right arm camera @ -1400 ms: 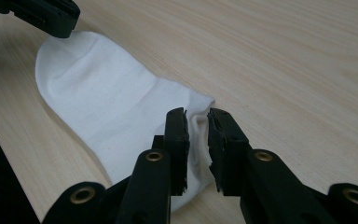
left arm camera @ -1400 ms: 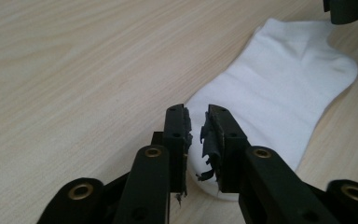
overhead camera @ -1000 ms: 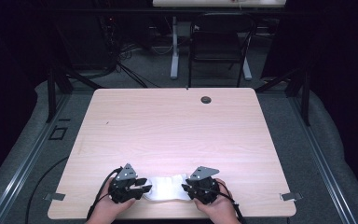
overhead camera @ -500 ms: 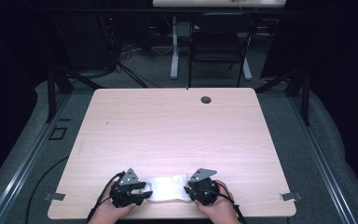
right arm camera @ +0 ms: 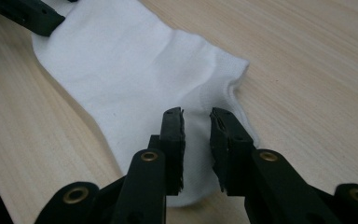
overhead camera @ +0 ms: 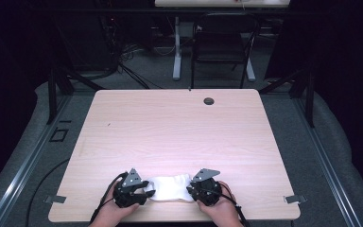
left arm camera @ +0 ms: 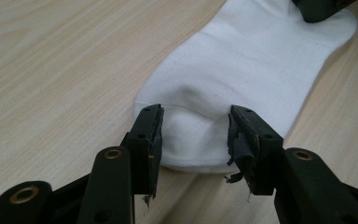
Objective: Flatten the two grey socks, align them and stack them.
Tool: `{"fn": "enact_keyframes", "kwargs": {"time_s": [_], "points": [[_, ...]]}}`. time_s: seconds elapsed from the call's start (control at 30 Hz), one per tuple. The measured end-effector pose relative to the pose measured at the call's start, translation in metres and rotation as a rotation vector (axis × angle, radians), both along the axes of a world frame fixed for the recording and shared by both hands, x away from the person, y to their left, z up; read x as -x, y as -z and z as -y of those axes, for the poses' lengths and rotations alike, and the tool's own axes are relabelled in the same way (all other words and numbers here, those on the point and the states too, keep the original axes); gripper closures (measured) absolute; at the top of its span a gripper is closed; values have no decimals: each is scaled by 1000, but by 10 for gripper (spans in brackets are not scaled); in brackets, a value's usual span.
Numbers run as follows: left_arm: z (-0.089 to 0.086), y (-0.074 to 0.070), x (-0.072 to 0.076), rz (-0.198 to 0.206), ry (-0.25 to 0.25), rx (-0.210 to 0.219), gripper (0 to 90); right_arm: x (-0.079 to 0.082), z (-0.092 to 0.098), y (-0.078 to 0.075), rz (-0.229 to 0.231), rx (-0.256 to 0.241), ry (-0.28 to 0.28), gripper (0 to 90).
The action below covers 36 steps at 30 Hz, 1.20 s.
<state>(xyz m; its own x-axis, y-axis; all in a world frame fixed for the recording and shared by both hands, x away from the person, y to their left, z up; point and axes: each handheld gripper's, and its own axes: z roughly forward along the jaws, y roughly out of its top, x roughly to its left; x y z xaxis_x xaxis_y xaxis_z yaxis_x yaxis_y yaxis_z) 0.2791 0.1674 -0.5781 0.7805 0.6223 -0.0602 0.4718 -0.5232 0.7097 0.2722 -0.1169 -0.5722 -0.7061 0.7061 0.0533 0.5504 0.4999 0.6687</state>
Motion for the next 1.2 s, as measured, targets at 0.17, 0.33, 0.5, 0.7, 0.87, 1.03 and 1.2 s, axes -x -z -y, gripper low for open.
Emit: {"fn": "enact_keyframes", "kwargs": {"time_s": [0.17, 0.33, 0.5, 0.7, 0.87, 1.03, 1.2], "points": [[0, 1, -9, 2, -19, 24, 547, -4, 1, 1, 3, -7, 10, 742], [1, 3, -17, 13, -28, 31, 547, -9, 2, 2, 6, -28, 33, 741], [1, 4, -26, 12, -46, 57, 547, -19, 3, 4, 13, -45, 64, 740], [1, 5, -29, 16, -52, 64, 547, -22, 4, 5, 28, -54, 72, 732], [0, 5, -30, 8, -56, 76, 545, -23, 5, 6, 36, -59, 74, 724], [-1, 6, -30, -13, -62, 106, 521, -22, 5, 5, 39, -54, 72, 703], [-1, 6, -30, -11, -58, 107, 510, -22, 4, 6, 40, -55, 70, 688]]}}
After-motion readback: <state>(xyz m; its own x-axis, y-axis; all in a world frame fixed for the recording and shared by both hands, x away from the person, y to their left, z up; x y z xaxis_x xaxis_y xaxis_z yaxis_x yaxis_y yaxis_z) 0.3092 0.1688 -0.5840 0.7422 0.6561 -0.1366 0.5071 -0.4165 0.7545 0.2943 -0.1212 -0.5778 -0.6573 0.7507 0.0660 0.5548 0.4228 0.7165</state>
